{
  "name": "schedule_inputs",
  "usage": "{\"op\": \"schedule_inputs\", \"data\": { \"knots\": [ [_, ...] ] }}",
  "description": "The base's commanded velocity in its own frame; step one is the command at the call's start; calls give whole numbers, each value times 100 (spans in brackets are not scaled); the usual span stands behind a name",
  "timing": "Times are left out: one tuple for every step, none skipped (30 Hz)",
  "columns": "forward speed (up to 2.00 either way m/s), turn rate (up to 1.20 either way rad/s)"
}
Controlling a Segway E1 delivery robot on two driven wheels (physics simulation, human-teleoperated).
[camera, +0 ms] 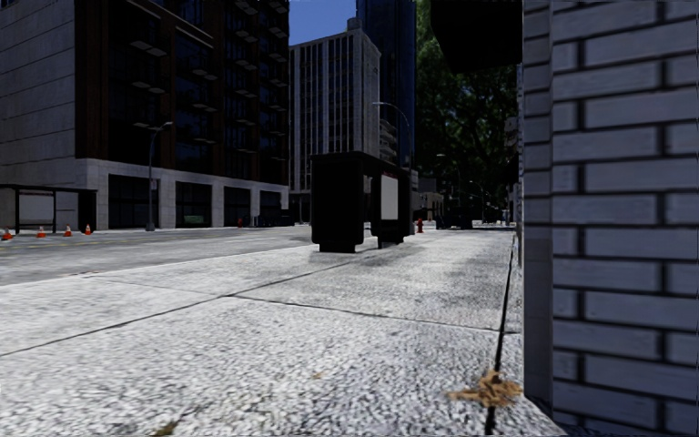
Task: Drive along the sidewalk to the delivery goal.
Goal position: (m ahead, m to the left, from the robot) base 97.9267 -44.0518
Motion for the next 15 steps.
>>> {"op": "schedule_inputs", "data": {
  "knots": [
    [200, 2],
    [200, 0],
    [200, 0],
    [200, 0],
    [200, 0],
    [200, 0],
    [200, 0],
    [200, 0],
    [200, 0],
    [200, 0],
    [200, 0],
    [200, 0],
    [200, 0],
    [200, 0],
    [200, 0]
  ]
}}
